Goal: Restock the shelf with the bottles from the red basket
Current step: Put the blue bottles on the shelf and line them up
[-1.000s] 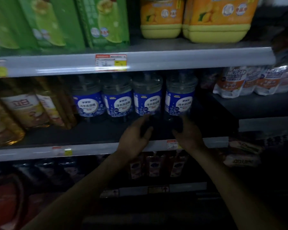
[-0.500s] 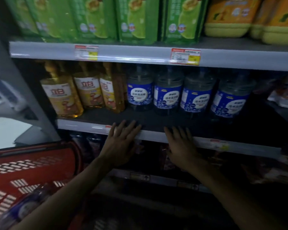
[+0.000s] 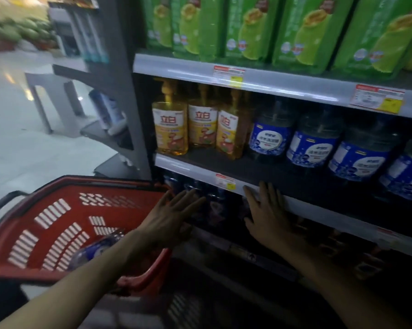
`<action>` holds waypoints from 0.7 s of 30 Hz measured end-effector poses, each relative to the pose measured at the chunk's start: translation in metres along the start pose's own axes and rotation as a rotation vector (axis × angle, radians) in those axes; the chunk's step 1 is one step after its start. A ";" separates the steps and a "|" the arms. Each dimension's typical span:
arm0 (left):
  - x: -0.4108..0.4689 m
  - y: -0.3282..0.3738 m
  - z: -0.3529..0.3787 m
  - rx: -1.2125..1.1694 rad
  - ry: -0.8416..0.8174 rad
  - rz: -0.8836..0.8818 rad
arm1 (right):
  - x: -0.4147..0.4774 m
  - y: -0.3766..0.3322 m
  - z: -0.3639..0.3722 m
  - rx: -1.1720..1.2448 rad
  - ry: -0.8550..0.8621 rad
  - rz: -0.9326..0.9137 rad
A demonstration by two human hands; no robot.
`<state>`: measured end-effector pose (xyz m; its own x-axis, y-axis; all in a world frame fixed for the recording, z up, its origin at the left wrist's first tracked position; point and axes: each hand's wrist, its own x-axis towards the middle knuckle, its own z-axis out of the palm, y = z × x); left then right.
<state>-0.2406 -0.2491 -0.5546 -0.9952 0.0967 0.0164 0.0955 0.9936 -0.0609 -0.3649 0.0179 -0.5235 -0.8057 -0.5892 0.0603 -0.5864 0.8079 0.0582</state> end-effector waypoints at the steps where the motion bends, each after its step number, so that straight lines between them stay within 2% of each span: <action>1: -0.011 -0.009 -0.005 0.006 0.009 -0.015 | 0.004 -0.012 -0.001 0.017 -0.005 -0.035; 7: -0.081 -0.069 -0.001 0.036 -0.025 -0.127 | 0.011 -0.101 -0.010 0.119 -0.044 -0.241; 14: -0.149 -0.110 0.012 -0.121 -0.139 -0.416 | 0.010 -0.192 0.016 0.136 -0.188 -0.524; 21: -0.202 -0.148 0.055 -0.190 -0.223 -0.552 | 0.027 -0.239 0.046 0.146 -0.347 -0.545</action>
<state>-0.0555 -0.4189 -0.6042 -0.8778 -0.4280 -0.2151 -0.4520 0.8888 0.0761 -0.2508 -0.1903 -0.5817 -0.3566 -0.8957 -0.2656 -0.9032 0.4032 -0.1471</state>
